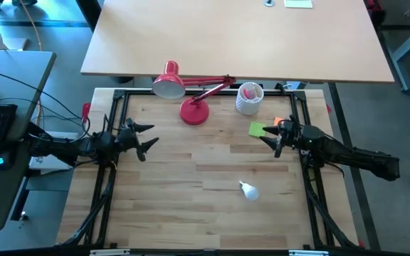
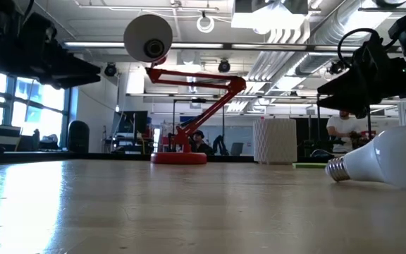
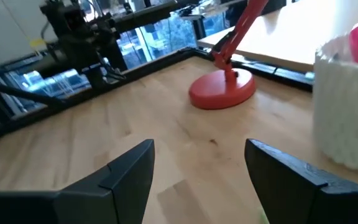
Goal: Screw lightbulb
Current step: Return to Home Position
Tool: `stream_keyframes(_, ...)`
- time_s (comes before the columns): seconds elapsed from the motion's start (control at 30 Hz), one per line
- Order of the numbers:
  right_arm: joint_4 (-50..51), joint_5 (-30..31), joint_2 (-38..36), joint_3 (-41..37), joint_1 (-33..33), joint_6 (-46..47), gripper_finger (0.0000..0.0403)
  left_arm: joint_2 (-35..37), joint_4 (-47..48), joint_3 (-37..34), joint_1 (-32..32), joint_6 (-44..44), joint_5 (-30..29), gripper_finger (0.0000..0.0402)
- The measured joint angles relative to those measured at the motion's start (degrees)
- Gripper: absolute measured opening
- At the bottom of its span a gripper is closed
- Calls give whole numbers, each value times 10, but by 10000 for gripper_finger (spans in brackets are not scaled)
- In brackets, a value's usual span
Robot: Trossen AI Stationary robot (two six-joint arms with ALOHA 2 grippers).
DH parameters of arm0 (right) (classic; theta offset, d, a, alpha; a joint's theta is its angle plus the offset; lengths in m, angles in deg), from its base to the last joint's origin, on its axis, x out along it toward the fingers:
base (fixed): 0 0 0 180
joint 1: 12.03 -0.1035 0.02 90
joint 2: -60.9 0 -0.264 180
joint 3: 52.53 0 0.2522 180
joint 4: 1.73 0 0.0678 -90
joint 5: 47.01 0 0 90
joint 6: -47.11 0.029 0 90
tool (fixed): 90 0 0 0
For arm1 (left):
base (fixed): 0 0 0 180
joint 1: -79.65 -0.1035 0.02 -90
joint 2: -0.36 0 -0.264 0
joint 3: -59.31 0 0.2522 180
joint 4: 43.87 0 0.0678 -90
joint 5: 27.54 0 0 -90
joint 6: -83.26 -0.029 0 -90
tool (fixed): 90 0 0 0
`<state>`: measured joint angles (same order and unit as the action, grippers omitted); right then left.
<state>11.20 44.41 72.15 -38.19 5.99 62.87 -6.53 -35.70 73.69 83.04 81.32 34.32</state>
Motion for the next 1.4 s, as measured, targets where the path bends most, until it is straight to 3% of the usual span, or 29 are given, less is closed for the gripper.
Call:
stream_keyframes(0.5,2,-14,-3,0,-4,34,247,-2,18,0,0,-13,0,279)
stream_keyframes(0.73,2,-19,-72,0,-35,33,247,68,18,0,12,-13,2,279)
stream_keyframes(0.83,2,-19,-112,0,-43,33,247,67,-10,0,12,-13,-6,279)
stream_keyframes(1.4,0,-32,-112,0,-43,33,247,62,-12,0,12,-13,-8,279)
